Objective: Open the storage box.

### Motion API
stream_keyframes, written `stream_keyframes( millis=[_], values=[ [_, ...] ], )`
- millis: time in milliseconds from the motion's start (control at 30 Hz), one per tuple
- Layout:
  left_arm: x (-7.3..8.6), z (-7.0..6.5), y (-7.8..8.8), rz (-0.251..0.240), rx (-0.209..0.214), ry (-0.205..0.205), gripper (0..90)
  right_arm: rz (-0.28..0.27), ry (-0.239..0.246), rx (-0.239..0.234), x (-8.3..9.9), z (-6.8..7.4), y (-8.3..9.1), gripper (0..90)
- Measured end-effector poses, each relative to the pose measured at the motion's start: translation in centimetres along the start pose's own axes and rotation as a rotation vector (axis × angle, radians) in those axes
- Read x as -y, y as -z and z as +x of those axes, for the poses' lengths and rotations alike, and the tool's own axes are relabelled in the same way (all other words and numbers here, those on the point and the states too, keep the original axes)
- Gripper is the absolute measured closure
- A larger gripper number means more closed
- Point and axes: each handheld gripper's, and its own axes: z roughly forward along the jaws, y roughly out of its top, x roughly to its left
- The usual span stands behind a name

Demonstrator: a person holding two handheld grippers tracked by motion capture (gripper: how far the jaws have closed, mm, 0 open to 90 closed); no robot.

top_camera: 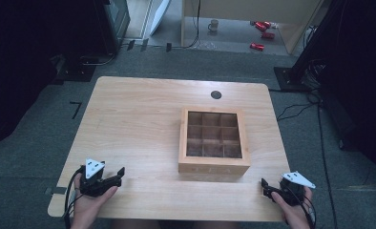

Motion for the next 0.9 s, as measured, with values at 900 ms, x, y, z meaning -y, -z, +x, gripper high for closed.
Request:
stream_keyframes(
  millis=[900],
  values=[
    [-2.9, -8.6, -2.8, -0.001, 0.148, -0.117, 22.5, -0.042, -0.016, -0.050, -1.3, 1.7, 1.0, 14.5]
  ],
)
